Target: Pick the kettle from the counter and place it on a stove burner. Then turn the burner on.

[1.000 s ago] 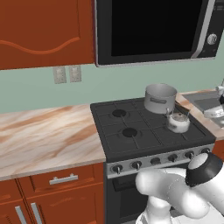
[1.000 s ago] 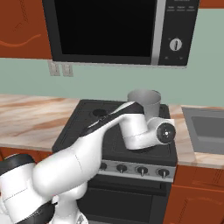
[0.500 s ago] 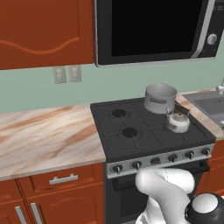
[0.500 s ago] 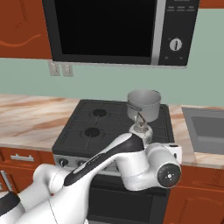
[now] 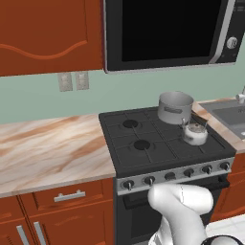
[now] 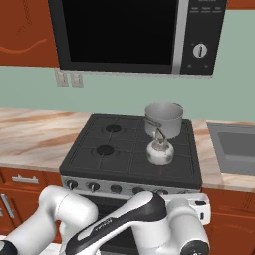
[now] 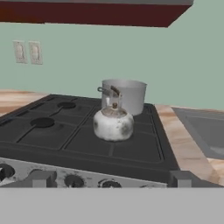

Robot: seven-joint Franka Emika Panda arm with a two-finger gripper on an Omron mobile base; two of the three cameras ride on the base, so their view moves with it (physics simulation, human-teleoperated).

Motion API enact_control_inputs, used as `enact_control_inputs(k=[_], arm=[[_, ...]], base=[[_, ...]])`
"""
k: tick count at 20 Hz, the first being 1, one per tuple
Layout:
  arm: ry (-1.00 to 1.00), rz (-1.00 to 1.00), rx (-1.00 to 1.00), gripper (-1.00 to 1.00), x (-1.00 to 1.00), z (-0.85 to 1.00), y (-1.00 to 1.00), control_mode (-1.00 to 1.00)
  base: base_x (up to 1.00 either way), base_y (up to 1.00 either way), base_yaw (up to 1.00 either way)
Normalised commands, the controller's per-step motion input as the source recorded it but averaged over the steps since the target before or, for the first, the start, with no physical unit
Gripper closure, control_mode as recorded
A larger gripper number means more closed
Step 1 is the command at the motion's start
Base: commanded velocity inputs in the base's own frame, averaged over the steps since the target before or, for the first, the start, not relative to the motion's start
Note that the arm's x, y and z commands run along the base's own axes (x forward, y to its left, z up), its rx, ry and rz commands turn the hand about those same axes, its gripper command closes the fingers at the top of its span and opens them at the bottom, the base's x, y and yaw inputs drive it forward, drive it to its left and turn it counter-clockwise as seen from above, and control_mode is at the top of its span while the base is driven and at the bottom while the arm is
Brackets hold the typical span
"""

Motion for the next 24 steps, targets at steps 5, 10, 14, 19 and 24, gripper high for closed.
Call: enact_control_inputs(k=[5, 10, 14, 19, 24], arm=[[-0.02, 0.0, 0.0, -1.0, 0.0, 0.0, 0.0, -1.0], [0.0, 0.0, 0.0, -1.0, 0.0, 0.0, 0.0, -1.0], [0.01, 0.0, 0.0, -1.0, 0.0, -0.08, 0.0, -1.0], [0.0, 0.0, -0.02, -1.0, 0.0, -0.3, 0.0, -1.0], [0.0, 0.0, 0.0, -1.0, 0.0, -0.38, 0.0, -1.0]], base=[[0.0, 0.0, 0.0], [0.0, 0.0, 0.0], [0.0, 0.0, 0.0], [0.0, 0.0, 0.0], [0.0, 0.0, 0.0]])
